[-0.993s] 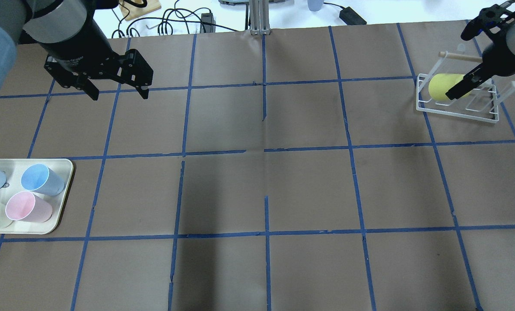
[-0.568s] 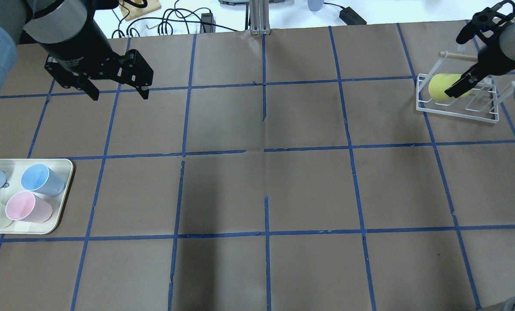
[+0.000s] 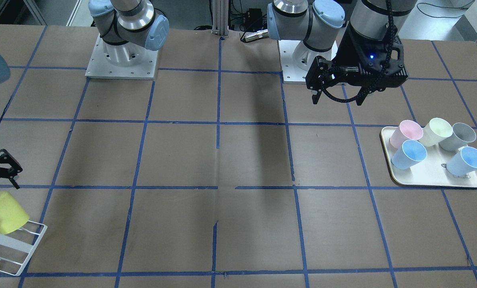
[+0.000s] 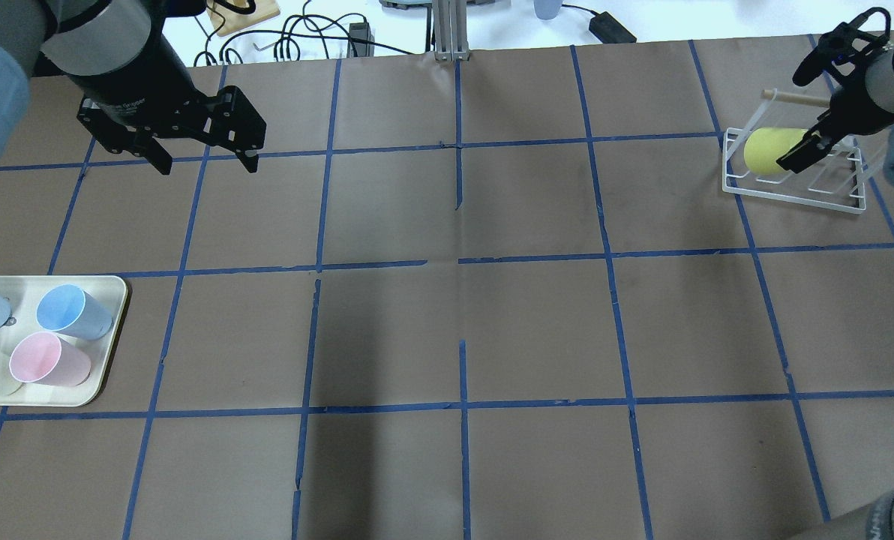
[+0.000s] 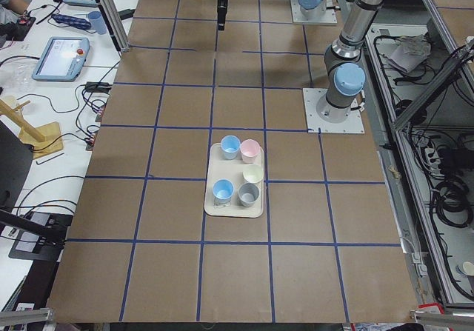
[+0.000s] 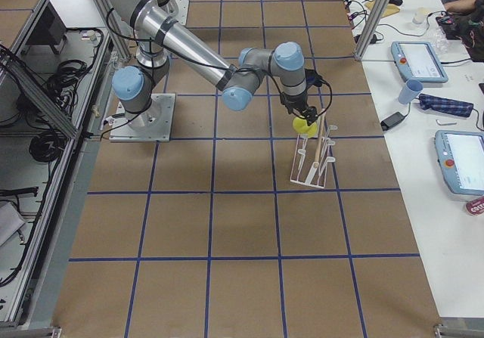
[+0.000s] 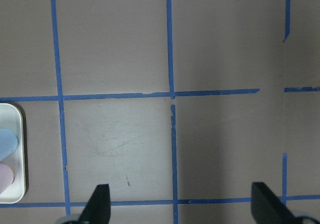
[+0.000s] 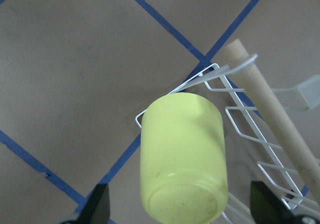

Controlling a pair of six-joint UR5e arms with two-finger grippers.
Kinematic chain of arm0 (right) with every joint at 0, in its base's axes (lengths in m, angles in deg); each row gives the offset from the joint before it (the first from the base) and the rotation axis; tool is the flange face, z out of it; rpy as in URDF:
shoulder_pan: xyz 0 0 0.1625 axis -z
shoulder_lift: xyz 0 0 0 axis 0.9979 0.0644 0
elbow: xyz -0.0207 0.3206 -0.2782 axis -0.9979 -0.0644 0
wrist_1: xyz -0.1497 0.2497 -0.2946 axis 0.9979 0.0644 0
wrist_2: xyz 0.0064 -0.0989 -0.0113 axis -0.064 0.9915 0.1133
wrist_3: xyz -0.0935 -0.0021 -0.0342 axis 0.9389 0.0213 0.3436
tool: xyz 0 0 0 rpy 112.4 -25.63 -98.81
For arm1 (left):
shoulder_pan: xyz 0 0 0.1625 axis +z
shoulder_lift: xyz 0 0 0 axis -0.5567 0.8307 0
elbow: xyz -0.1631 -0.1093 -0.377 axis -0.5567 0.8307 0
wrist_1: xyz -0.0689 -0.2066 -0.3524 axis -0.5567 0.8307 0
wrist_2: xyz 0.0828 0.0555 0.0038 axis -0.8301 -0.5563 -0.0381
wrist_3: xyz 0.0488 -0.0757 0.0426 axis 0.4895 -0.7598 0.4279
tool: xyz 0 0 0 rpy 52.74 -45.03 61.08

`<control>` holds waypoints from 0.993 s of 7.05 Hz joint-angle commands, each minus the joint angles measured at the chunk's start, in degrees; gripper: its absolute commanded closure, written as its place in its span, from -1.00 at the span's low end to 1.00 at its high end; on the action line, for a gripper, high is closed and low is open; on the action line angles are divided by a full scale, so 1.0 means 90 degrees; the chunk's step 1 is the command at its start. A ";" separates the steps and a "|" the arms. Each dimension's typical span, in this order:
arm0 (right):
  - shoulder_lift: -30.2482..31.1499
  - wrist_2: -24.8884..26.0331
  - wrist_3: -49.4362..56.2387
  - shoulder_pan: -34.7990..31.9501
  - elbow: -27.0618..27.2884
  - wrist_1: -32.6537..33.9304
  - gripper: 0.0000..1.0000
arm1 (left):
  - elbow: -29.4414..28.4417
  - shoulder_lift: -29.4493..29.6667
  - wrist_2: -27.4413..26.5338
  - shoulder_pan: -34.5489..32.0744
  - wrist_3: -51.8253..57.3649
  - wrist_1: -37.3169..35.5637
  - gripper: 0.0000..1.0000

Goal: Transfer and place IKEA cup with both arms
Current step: 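Close the right gripper on the yellow cup's base in the rack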

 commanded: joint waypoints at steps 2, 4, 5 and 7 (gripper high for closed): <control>-0.0085 0.0004 0.0042 0.0041 0.0011 -0.0015 -1.00 | 0.0000 0.0000 0.0000 0.0003 -0.0007 0.0000 -1.00; -0.0211 -0.0006 0.0052 0.0031 -0.0028 -0.0015 -0.99 | 0.0000 0.0000 0.0010 -0.0007 0.0002 0.0000 -1.00; -0.0212 0.0004 0.0052 0.0031 -0.0028 -0.0015 -0.91 | -0.0010 0.0000 0.0010 0.0003 0.0002 0.0000 -1.00; -0.0212 0.0014 0.0052 0.0031 -0.0028 -0.0015 -0.78 | -0.0010 0.0000 0.0010 0.0003 0.0002 0.0000 -1.00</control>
